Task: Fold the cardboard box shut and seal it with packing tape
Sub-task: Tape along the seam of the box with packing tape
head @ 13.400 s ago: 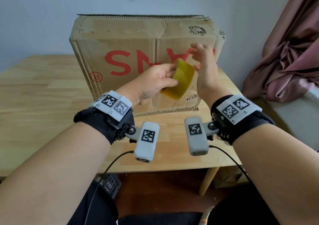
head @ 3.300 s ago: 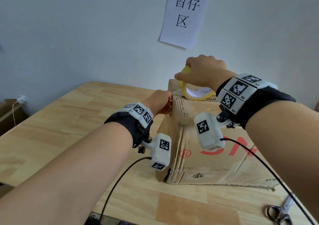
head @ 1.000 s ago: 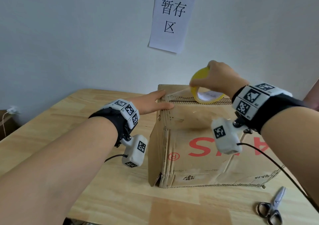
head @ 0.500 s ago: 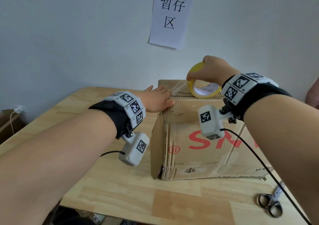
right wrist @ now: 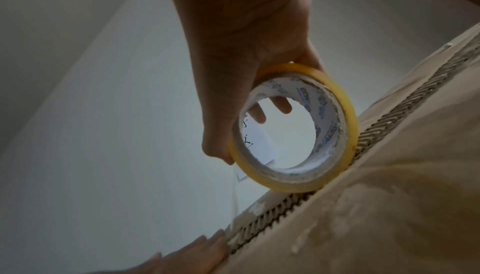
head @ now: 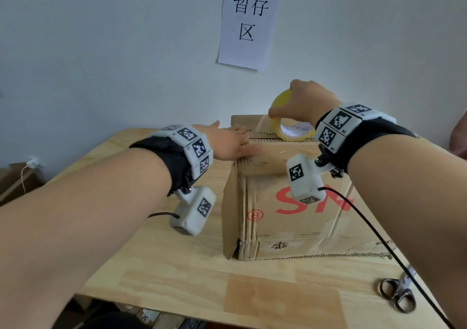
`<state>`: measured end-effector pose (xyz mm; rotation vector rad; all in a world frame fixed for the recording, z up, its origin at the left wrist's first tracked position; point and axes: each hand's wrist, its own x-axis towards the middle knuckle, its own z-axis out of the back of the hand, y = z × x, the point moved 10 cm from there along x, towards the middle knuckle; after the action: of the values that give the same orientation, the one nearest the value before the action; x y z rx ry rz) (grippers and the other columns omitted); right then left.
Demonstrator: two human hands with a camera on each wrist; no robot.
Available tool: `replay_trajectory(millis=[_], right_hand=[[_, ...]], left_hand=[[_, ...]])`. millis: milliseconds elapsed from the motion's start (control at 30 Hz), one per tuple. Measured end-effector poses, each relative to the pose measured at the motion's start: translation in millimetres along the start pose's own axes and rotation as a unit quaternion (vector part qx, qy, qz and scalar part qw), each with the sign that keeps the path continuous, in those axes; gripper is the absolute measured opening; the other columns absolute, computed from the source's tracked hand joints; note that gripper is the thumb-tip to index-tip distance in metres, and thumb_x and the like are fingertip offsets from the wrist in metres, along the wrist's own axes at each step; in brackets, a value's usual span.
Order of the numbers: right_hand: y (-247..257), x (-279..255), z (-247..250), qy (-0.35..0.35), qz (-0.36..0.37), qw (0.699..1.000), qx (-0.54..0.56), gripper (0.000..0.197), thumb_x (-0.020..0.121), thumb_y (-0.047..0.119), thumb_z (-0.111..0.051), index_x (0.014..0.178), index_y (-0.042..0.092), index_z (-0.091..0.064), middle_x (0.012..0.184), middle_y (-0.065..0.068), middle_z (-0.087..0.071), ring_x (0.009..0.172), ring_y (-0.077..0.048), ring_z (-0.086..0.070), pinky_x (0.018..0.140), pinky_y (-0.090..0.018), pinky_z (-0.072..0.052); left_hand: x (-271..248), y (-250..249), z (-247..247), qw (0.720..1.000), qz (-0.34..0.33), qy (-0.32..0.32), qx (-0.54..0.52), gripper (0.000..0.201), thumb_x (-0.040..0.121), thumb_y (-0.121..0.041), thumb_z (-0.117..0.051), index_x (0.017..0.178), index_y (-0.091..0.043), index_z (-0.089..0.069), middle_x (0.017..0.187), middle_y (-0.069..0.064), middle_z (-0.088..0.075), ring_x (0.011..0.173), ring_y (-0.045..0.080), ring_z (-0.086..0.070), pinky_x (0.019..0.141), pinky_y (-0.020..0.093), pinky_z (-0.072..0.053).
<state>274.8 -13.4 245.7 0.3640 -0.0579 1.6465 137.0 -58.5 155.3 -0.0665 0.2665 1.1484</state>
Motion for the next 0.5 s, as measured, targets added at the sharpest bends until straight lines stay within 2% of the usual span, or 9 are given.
replay_trajectory(millis=[33,100,167,233,267,300,367,433,500], right_hand=[[-1.1,-0.3,-0.1,0.001,-0.001,1.000,0.005,0.051,0.072,0.058,-0.063,0.094,0.015,-0.046,0.078,-0.001,-0.045,0.074,-0.024,-0.050,0.053,-0.028,-0.031],[-1.6,-0.8,1.8,-0.003,-0.002,1.000,0.012,0.050,0.072,0.057,-0.063,0.093,0.015,-0.047,0.077,-0.001,-0.046,0.073,-0.023,-0.050,0.053,-0.027,-0.030],[-1.7,-1.5,3.1,-0.006,-0.002,1.000,0.011,0.052,0.072,0.058,-0.063,0.096,0.015,-0.048,0.079,-0.001,-0.047,0.075,-0.024,-0.051,0.053,-0.027,-0.030],[-2.0,-1.5,3.7,-0.006,-0.001,1.000,0.008,0.057,0.073,0.060,-0.063,0.103,0.013,-0.049,0.085,-0.003,-0.050,0.079,-0.025,-0.053,0.055,-0.028,-0.032],[-2.1,-1.3,3.2,-0.005,-0.002,1.000,0.008,0.062,0.074,0.061,-0.062,0.110,0.013,-0.049,0.092,-0.004,-0.053,0.083,-0.026,-0.054,0.058,-0.029,-0.035],[-2.6,-1.7,2.6,-0.002,-0.006,1.000,0.012,0.066,0.075,0.063,-0.060,0.117,0.013,-0.048,0.101,-0.006,-0.054,0.089,-0.027,-0.055,0.063,-0.031,-0.039],[-5.1,-3.8,1.6,0.000,-0.021,0.999,0.041,0.070,0.079,0.064,-0.053,0.127,0.015,-0.044,0.116,-0.009,-0.051,0.098,-0.030,-0.054,0.075,-0.037,-0.044],[-7.2,-7.1,2.6,-0.005,-0.023,0.997,0.076,0.069,0.080,0.063,-0.050,0.131,0.017,-0.041,0.122,-0.010,-0.048,0.102,-0.031,-0.053,0.083,-0.043,-0.047],[-9.1,-10.5,3.5,-0.010,-0.010,0.994,0.110,0.070,0.080,0.060,-0.055,0.134,0.019,-0.038,0.126,-0.010,-0.045,0.103,-0.030,-0.051,0.086,-0.043,-0.047]], left_hand=[[-3.5,4.8,1.5,1.000,-0.009,-0.003,0.001,0.069,0.094,-0.059,-0.007,0.133,-0.013,-0.041,0.144,0.002,-0.036,0.139,0.016,-0.026,0.115,0.055,-0.004],[-5.4,13.6,5.3,1.000,-0.007,-0.013,0.013,0.067,0.095,-0.058,-0.009,0.115,-0.013,-0.054,0.122,-0.001,-0.051,0.126,0.019,-0.041,0.113,0.054,-0.012],[-2.9,13.9,11.5,0.999,0.008,-0.028,0.039,0.071,0.094,-0.062,-0.015,0.102,-0.008,-0.061,0.107,0.004,-0.061,0.106,0.023,-0.055,0.107,0.048,-0.029],[2.5,6.1,15.4,0.998,0.026,-0.042,0.049,0.075,0.091,-0.067,-0.020,0.095,-0.005,-0.062,0.100,0.010,-0.064,0.087,0.024,-0.059,0.098,0.041,-0.038],[6.6,1.1,13.9,0.998,0.038,-0.044,0.039,0.076,0.090,-0.069,-0.020,0.097,-0.006,-0.062,0.105,0.011,-0.063,0.088,0.024,-0.058,0.096,0.038,-0.039],[10.8,-3.4,10.5,0.997,0.053,-0.045,0.016,0.076,0.089,-0.070,-0.021,0.107,-0.006,-0.060,0.117,0.012,-0.060,0.097,0.026,-0.057,0.096,0.038,-0.040],[16.1,-9.0,3.1,0.993,0.092,-0.054,-0.049,0.083,0.088,-0.071,-0.025,0.134,-0.005,-0.043,0.142,0.014,-0.040,0.125,0.030,-0.044,0.104,0.042,-0.036],[16.9,-10.4,-0.9,0.987,0.109,-0.064,-0.103,0.090,0.087,-0.072,-0.028,0.145,-0.003,-0.025,0.152,0.015,-0.025,0.139,0.030,-0.026,0.112,0.042,-0.026],[17.2,-5.9,-2.8,0.985,0.110,-0.056,-0.119,0.094,0.086,-0.073,-0.029,0.149,-0.004,-0.015,0.156,0.013,-0.017,0.143,0.029,-0.017,0.116,0.040,-0.019]])
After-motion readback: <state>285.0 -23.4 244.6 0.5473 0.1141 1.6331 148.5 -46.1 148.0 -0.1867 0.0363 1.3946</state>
